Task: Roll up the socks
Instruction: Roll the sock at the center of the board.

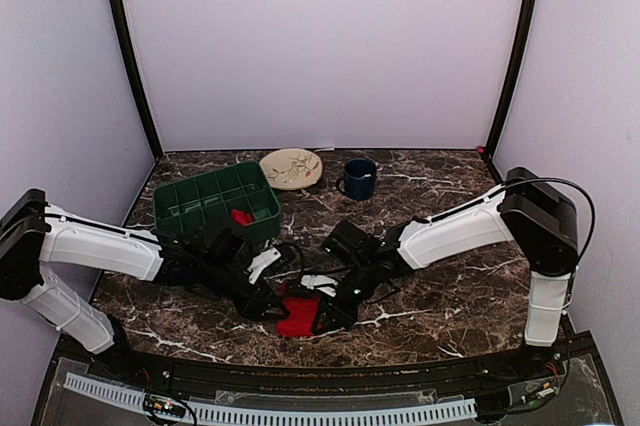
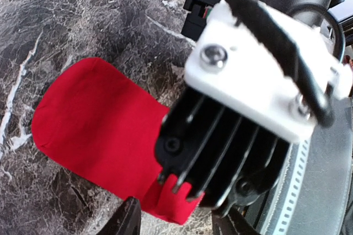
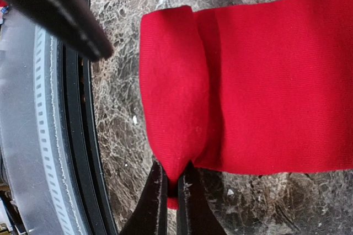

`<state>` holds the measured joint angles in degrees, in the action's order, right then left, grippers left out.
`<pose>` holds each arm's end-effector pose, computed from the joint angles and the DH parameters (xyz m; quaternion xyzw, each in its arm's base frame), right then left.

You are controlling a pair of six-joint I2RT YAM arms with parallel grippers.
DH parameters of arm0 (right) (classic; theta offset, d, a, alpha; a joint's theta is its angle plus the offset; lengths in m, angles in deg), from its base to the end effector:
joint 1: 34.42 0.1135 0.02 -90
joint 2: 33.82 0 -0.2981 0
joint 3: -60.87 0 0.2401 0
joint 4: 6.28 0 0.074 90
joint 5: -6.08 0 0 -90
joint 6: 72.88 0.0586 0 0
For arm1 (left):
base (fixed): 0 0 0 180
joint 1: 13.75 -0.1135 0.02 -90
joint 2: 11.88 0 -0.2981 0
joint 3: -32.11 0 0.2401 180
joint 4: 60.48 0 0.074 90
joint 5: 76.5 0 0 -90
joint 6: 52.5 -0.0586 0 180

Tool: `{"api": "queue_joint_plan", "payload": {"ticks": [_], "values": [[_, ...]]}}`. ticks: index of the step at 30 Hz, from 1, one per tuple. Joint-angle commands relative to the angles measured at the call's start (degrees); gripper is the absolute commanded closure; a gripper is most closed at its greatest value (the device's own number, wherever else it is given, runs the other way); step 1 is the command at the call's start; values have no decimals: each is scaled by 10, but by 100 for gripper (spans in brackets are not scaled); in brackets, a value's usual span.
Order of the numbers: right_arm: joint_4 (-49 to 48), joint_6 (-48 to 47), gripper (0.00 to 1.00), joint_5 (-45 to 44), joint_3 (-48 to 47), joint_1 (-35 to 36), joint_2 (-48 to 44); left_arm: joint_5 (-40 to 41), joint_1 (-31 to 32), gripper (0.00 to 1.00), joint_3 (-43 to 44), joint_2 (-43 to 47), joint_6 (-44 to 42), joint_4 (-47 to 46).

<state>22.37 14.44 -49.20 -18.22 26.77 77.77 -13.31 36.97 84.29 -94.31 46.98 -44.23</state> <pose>0.1592 0.3588 0.1547 -0.5520 0.7451 0.3683 0.0662 0.1537 -0.2297 0.1964 0.3986 0.8154 -0.3671 0.2039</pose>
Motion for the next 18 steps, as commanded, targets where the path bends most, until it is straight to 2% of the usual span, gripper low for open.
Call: {"api": "queue_joint_plan", "payload": {"ticks": [1, 5, 7, 18], "values": [[10, 6, 100, 49, -10, -11, 12, 46, 15, 54, -27, 31, 1, -36], [11, 11, 100, 72, -30, -18, 18, 56, 22, 55, -46, 54, -2, -56], [18, 14, 100, 103, -42, -25, 33, 87, 43, 57, -58, 69, -12, -69], [60, 7, 100, 132, -74, -34, 61, 123, 92, 58, -52, 45, -43, -72]]}}
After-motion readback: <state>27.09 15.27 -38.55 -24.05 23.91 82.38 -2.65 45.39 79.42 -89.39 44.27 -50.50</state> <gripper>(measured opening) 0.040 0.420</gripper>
